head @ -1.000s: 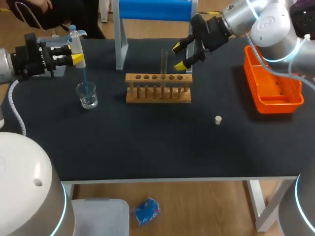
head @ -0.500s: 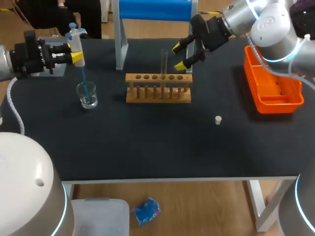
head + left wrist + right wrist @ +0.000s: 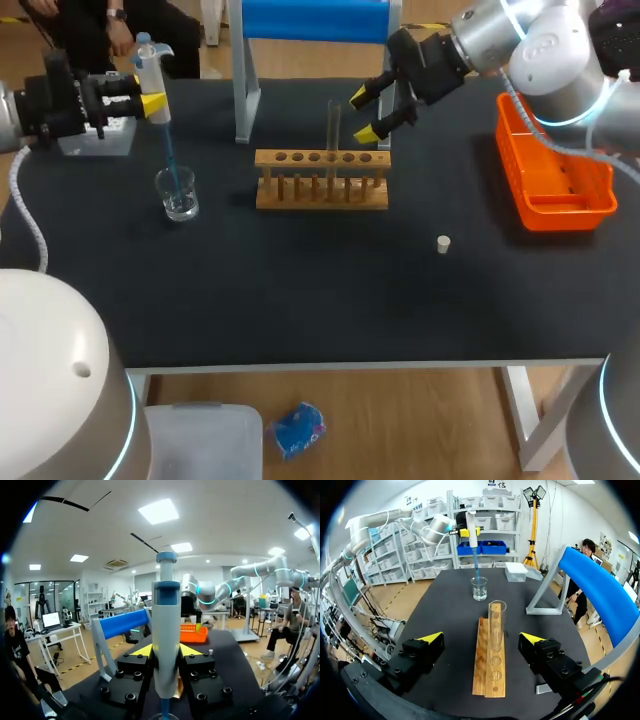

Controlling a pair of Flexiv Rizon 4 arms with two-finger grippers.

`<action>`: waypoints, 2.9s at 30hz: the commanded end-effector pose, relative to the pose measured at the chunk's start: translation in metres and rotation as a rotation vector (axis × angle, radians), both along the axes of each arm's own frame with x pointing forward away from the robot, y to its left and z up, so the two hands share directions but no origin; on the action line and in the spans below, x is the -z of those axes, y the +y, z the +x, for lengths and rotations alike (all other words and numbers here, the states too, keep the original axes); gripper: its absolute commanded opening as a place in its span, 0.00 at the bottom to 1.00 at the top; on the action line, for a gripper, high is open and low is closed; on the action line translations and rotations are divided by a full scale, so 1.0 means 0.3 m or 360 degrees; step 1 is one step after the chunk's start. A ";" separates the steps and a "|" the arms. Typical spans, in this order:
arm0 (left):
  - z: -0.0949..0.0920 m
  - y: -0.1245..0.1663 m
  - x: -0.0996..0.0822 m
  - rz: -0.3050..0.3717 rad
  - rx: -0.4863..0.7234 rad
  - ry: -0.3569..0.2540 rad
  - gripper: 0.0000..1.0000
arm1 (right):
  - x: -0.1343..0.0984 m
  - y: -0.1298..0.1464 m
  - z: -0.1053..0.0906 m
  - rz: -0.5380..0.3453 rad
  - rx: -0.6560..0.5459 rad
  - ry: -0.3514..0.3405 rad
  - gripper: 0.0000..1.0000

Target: Invert the test tube, pick up the pipette, mount the tip to pipette, aspirate from beaker and dispense into the tube, eject the tip, return the pipette, and cap with the stopper.

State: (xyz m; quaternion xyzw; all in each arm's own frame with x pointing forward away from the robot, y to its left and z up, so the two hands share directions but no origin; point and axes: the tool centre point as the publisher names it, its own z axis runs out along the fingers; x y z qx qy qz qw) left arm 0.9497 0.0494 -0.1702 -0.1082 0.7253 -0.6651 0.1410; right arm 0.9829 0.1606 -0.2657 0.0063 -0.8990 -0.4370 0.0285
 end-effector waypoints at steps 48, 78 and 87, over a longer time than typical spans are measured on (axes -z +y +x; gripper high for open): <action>0.086 -0.594 -0.588 0.0099 0.0462 -0.0088 0.00 | -0.002 0.000 0.003 -0.0003 -0.0003 0.0003 1.00; 0.064 -0.707 -0.612 0.0051 0.0594 -0.0085 0.00 | -0.002 0.000 0.003 -0.0003 -0.0003 0.0003 1.00; 0.087 -0.745 -0.608 -0.0020 0.0650 -0.0025 0.00 | -0.002 0.000 0.003 -0.0003 -0.0003 0.0003 1.00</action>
